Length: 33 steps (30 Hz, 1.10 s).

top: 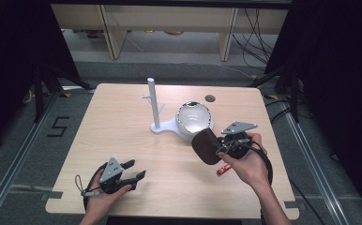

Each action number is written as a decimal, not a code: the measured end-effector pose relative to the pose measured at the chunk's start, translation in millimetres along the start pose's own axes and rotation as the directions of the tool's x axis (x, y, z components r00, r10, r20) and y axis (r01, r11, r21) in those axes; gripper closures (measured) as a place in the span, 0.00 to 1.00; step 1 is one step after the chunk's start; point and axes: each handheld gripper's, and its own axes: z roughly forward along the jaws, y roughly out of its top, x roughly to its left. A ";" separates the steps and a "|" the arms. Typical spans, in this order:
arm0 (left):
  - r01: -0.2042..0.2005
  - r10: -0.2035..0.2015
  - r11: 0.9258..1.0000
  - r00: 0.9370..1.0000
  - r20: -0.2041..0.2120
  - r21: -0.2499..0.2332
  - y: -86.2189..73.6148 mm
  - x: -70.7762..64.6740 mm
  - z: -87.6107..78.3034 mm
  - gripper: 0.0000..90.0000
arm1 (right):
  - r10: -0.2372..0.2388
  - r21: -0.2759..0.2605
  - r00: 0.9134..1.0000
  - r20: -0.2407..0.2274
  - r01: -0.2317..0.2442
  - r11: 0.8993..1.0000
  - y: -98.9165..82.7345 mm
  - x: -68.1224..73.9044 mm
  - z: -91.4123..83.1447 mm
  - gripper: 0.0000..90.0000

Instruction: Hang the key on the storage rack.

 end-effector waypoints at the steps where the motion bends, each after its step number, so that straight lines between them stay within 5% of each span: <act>1: 0.000 0.000 1.000 1.000 -0.002 -0.001 -0.1 0.0 0.0 0.41 | -0.009 0.008 1.000 -0.004 0.009 1.000 1.8 -1.8 -1.0 0.75; 33: -0.003 0.003 1.000 1.000 -0.011 -0.007 -0.1 -0.7 0.0 0.41 | -0.045 -0.055 0.996 0.071 0.049 0.997 29.0 -15.0 -0.6 0.75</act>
